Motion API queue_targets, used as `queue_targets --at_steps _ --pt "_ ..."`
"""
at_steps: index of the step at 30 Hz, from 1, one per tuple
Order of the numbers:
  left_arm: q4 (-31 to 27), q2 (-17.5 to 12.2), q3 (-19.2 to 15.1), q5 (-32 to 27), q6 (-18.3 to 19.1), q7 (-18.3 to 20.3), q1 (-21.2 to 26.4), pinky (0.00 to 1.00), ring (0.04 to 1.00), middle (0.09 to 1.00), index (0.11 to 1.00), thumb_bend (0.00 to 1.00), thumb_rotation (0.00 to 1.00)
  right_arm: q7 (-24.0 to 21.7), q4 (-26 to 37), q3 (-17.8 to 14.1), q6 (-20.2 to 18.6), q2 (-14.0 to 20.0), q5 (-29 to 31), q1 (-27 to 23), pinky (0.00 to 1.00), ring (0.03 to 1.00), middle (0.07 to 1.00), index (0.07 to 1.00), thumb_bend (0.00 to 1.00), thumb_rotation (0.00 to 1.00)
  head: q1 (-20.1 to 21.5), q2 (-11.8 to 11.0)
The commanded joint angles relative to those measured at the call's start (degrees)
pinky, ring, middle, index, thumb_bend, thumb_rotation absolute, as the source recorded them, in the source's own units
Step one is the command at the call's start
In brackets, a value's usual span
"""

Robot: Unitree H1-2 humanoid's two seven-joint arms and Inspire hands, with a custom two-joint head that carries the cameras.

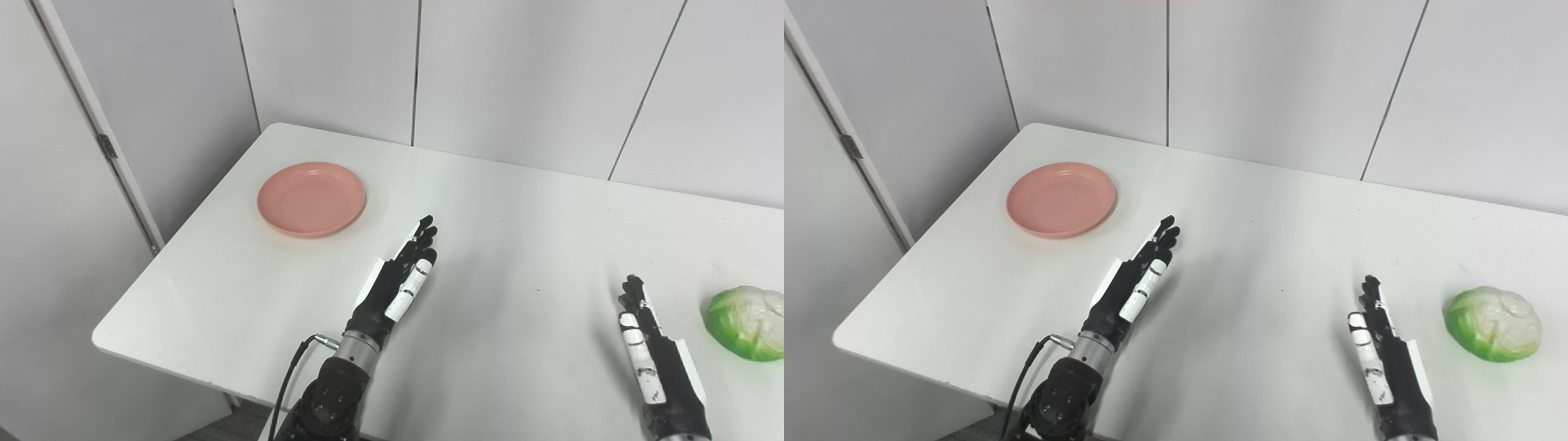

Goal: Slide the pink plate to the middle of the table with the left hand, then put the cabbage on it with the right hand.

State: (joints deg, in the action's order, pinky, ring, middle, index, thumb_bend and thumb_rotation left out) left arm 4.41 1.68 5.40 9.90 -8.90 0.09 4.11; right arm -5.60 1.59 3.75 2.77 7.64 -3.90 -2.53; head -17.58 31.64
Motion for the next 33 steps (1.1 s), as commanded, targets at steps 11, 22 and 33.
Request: queue_targets --at_steps 11,22,33 --pt "4.8 0.9 0.4 -1.1 -1.2 -0.3 -2.9 0.95 0.957 0.958 0.946 0.55 1.00 0.0 0.0 0.3 2.0 -0.9 0.3 0.3 1.00 1.000 1.000 1.000 0.20 1.00 -0.5 -0.3" --pt "-2.5 0.5 0.0 -3.6 2.8 1.9 -1.5 0.94 0.941 0.950 0.949 0.41 1.00 0.1 -0.7 0.3 2.8 -1.2 0.0 -0.2 1.00 1.000 1.000 1.000 0.18 1.00 -0.9 -0.2" --pt "-15.8 -0.9 -1.1 -5.9 10.6 3.2 1.2 0.93 0.938 0.946 0.944 0.42 1.00 0.3 -1.3 0.4 3.7 -1.2 -0.4 -0.4 1.00 1.000 1.000 1.000 0.18 1.00 -0.9 0.2"
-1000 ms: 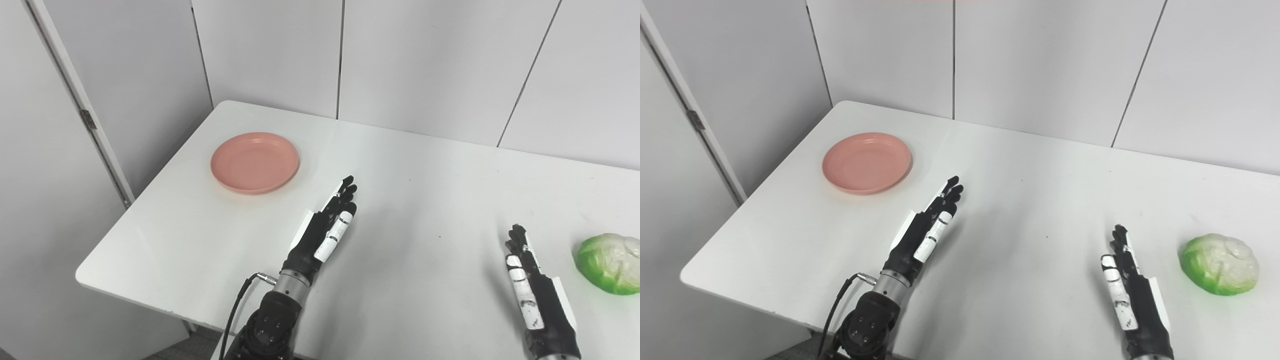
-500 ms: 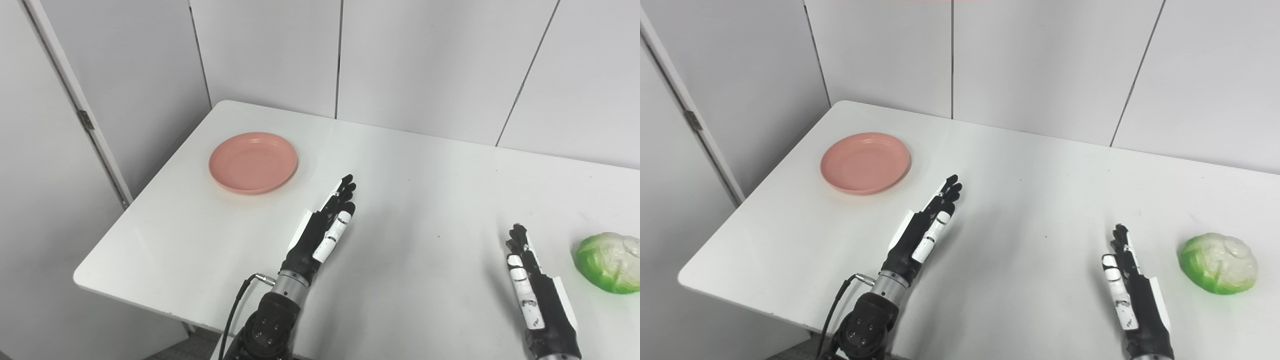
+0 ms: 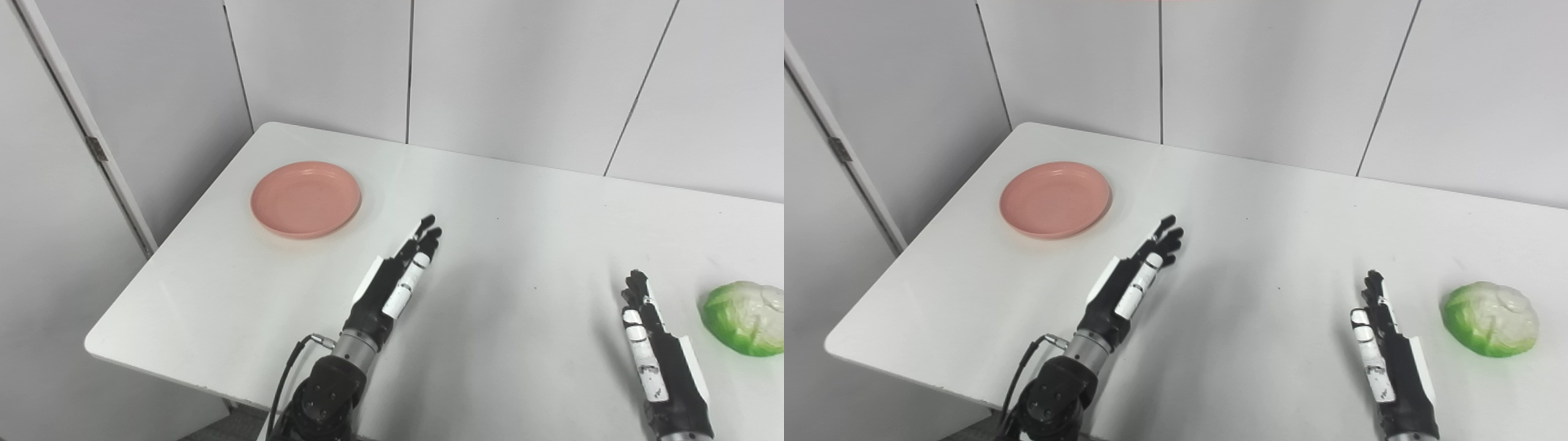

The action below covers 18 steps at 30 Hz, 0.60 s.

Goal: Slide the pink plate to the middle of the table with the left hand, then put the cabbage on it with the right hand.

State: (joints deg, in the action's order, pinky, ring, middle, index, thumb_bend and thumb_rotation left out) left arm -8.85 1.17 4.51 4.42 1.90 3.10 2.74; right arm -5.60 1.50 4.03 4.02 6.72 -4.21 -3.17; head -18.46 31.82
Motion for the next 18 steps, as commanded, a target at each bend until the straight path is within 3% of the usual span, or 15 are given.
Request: queue_targets --at_steps 1,11,18 --pt "-3.7 -0.9 -0.6 -0.8 0.5 0.4 3.1 0.93 0.935 0.945 0.944 0.43 1.00 0.3 -1.3 0.2 2.6 -0.3 -0.2 0.2 1.00 1.000 1.000 1.000 0.18 1.00 0.0 0.1" --pt "-11.8 -4.4 -4.4 -6.2 7.1 1.6 8.6 0.94 0.932 0.945 0.936 0.48 1.00 0.4 -0.8 0.2 1.8 -0.3 -1.1 0.1 1.00 1.000 1.000 1.000 0.18 1.00 -0.4 0.2" --pt "-12.7 -8.7 -10.1 -7.4 9.2 0.0 14.1 0.93 0.901 0.908 0.904 0.48 1.00 -0.3 -1.2 -0.1 2.2 -0.1 0.2 0.1 1.00 1.000 1.000 1.000 0.18 1.00 -1.1 0.2"
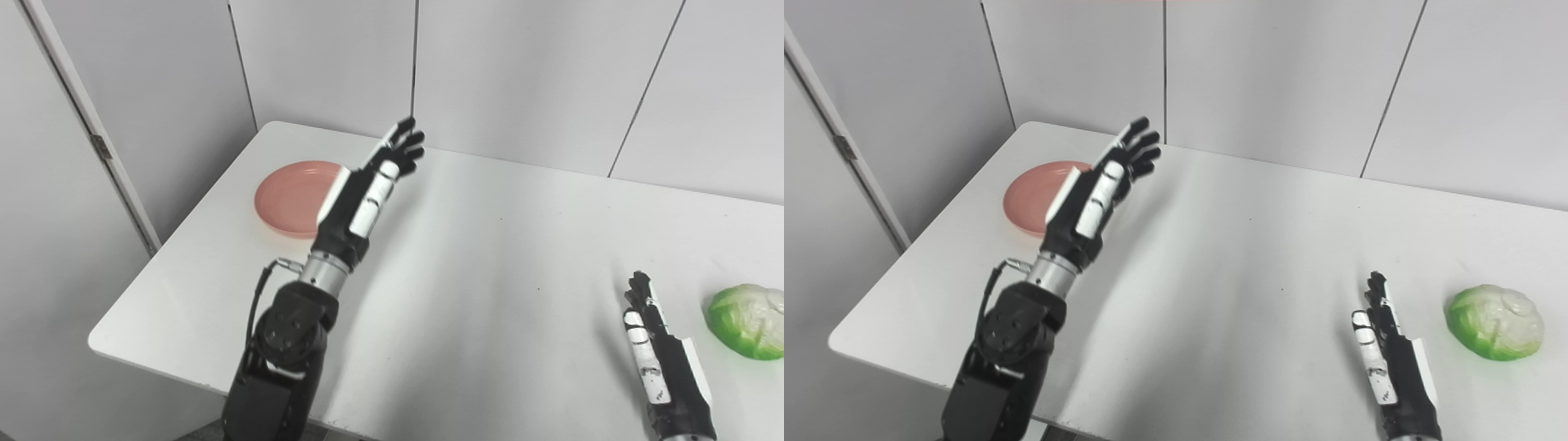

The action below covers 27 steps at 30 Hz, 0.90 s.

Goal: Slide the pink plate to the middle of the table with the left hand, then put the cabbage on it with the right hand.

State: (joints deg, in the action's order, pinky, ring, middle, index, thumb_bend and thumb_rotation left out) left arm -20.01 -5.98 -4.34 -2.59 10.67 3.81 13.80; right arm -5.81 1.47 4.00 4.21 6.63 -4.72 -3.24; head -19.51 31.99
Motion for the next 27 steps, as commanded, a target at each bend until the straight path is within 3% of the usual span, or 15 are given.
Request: queue_targets --at_steps 1,6,16,27 --pt "-1.4 -2.1 -1.9 -0.4 0.8 -0.8 3.5 0.94 0.902 0.903 0.903 0.49 1.00 -0.2 -1.1 0.0 1.9 0.0 0.7 0.2 1.00 1.000 1.000 1.000 0.18 1.00 -0.1 0.0" --pt "2.9 -5.6 -7.6 -3.2 1.8 -1.7 7.0 0.89 0.883 0.876 0.870 0.48 1.00 -0.1 -1.3 -0.1 2.4 0.0 0.9 0.2 1.00 1.000 1.000 1.000 0.18 1.00 -0.3 -0.1" --pt "16.9 -13.3 -17.3 -12.1 1.3 -1.6 13.7 0.86 0.854 0.858 0.847 0.43 1.00 -0.4 -1.1 -0.2 1.9 0.1 1.5 0.3 1.00 1.000 1.000 1.000 0.19 1.00 -1.0 -0.1" --pt "27.5 -17.6 -20.3 -14.1 1.5 -3.8 17.3 0.82 0.846 0.843 0.825 0.42 1.00 -0.8 -0.6 -0.3 1.5 0.2 1.5 0.4 1.00 1.000 1.000 1.000 0.19 1.00 -1.3 0.0"
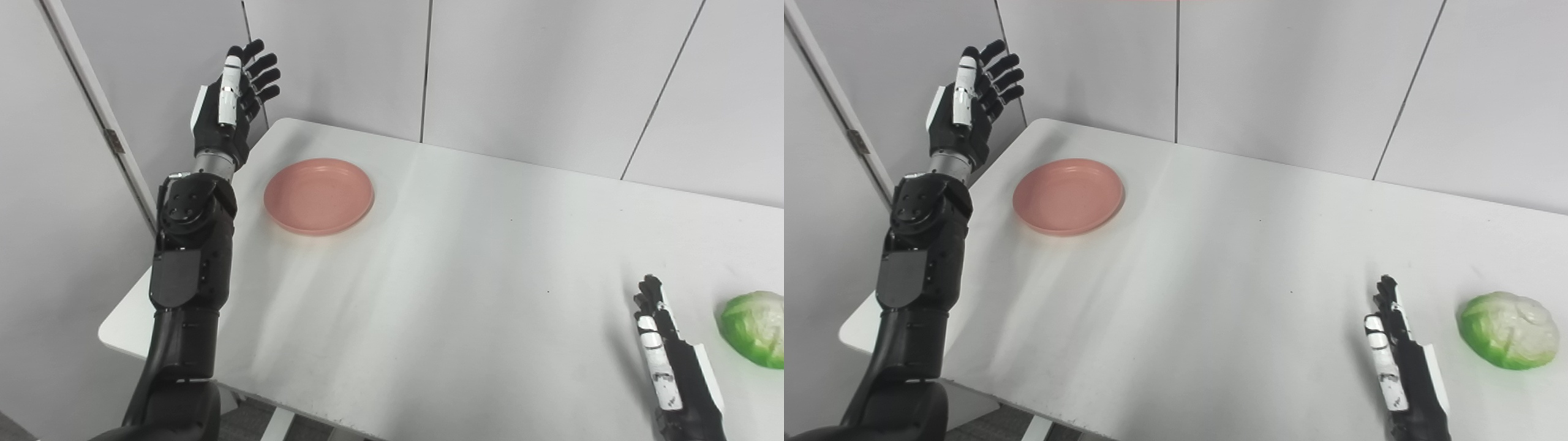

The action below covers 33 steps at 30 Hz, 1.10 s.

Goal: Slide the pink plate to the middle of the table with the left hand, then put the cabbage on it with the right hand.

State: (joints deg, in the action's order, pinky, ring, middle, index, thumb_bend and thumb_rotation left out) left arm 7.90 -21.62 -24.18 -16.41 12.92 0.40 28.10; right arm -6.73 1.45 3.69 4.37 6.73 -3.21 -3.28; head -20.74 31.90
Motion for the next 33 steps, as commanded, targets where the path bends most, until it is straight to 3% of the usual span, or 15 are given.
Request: queue_targets --at_steps 1,16,33 --pt "0.8 -2.3 -0.6 -0.3 -0.9 -0.5 3.2 0.82 0.848 0.846 0.827 0.42 1.00 0.1 -0.4 -0.1 1.1 0.0 0.1 0.4 1.00 1.000 1.000 1.000 0.19 1.00 -0.1 0.2" --pt "12.5 -5.6 -0.6 -0.8 -2.7 0.1 5.4 0.87 0.870 0.866 0.852 0.41 1.00 0.0 0.3 0.1 0.8 0.0 0.0 0.7 1.00 1.000 1.000 1.000 0.19 1.00 0.4 0.8" --pt "24.8 -5.5 1.3 2.2 -6.6 -1.2 6.5 0.89 0.874 0.872 0.863 0.41 1.00 -0.1 1.9 0.0 -1.4 -0.5 0.3 1.1 1.00 1.000 1.000 1.000 0.21 1.00 0.9 1.9"
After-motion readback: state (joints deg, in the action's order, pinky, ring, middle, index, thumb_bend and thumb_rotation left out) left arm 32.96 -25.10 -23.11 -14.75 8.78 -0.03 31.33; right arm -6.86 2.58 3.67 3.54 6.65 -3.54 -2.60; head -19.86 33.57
